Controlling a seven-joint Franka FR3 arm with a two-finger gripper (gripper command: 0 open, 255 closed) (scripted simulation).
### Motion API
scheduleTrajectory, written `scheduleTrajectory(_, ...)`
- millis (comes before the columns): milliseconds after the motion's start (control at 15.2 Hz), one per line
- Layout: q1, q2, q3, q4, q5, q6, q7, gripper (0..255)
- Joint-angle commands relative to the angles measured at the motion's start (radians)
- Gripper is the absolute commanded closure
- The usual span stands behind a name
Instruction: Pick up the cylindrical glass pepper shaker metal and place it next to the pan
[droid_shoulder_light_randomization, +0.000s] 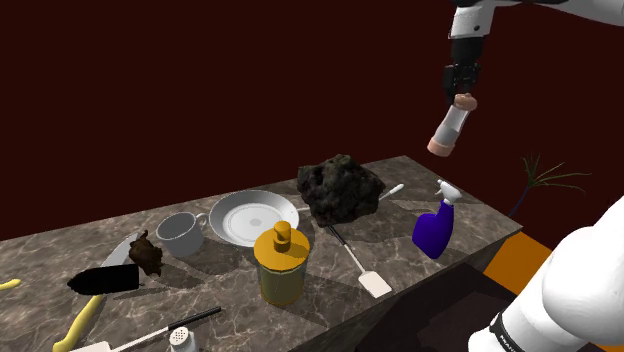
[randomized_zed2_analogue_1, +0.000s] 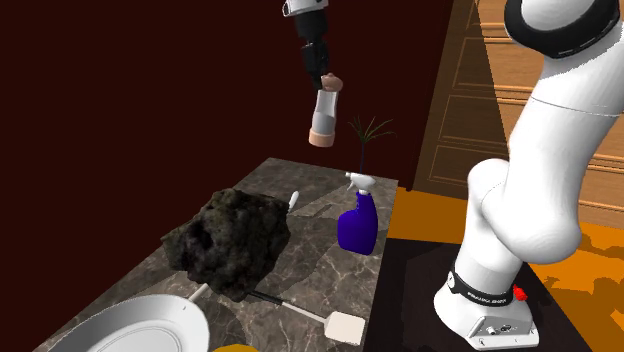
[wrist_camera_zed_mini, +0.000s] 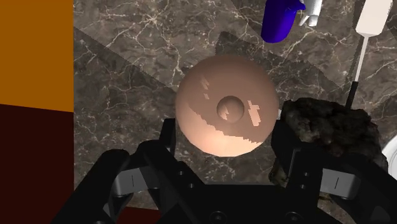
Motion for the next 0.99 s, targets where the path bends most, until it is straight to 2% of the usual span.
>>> scheduleTrajectory(0,0.024,-0.039,0.033,-0.037,-0.004,-0.004,0.06,255)
scheduleTrajectory(462,0.095,-0.111,0.147,-0.114,0.023,-0.013,0.254,255)
scheduleTrajectory(924,0.163,-0.126,0.256,-0.133,0.075,-0.018,0.437,255)
